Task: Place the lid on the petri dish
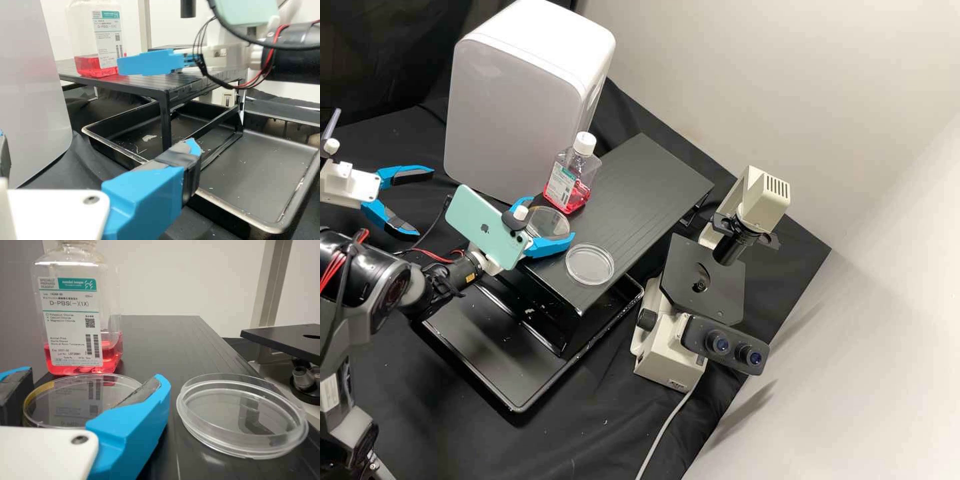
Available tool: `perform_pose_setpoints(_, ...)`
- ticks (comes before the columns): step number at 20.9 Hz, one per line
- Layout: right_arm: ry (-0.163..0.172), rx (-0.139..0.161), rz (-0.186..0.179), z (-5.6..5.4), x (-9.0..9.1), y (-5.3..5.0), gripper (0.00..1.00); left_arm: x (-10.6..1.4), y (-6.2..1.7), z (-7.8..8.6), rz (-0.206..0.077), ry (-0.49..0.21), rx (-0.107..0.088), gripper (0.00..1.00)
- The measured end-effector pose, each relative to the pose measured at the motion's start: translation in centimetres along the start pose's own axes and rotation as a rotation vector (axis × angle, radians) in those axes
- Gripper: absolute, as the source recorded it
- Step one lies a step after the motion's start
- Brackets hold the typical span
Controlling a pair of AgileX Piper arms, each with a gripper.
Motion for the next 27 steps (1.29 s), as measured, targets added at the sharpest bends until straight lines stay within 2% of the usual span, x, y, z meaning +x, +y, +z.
perform_pose_setpoints(4, 0.011, 0.007, 0.017, -0.2, -0.8, 0.8, 0.00, 0.0, 0.00, 0.0, 0.000, 0.000, 0.000, 1.00)
perform_pose_setpoints(9, 0.002, 0.012, 0.044, 0.1, -1.4, 1.8, 0.00, 0.0, 0.00, 0.0, 0.000, 0.000, 0.000, 1.00)
perform_pose_setpoints(11, -0.001, 0.013, 0.065, 0.3, -1.6, 2.3, 0.00, 0.0, 0.00, 0.0, 0.000, 0.000, 0.000, 1.00)
perform_pose_setpoints(19, -0.058, 0.041, 0.138, 1.9, -1.3, 4.2, 0.00, 0.0, 0.00, 0.0, 0.000, 0.000, 0.000, 1.00)
perform_pose_setpoints(23, -0.094, 0.076, 0.169, 3.0, -1.1, 5.0, 0.00, 0.0, 0.00, 0.0, 0.000, 0.000, 0.000, 1.00)
perform_pose_setpoints(25, -0.113, 0.071, 0.173, 3.7, -0.9, 5.2, 0.00, 0.0, 0.00, 0.0, 0.000, 0.000, 0.000, 1.00)
perform_pose_setpoints(27, -0.116, 0.058, 0.172, 4.1, -0.4, 5.4, 0.00, 0.0, 0.00, 0.0, 0.000, 0.000, 0.000, 1.00)
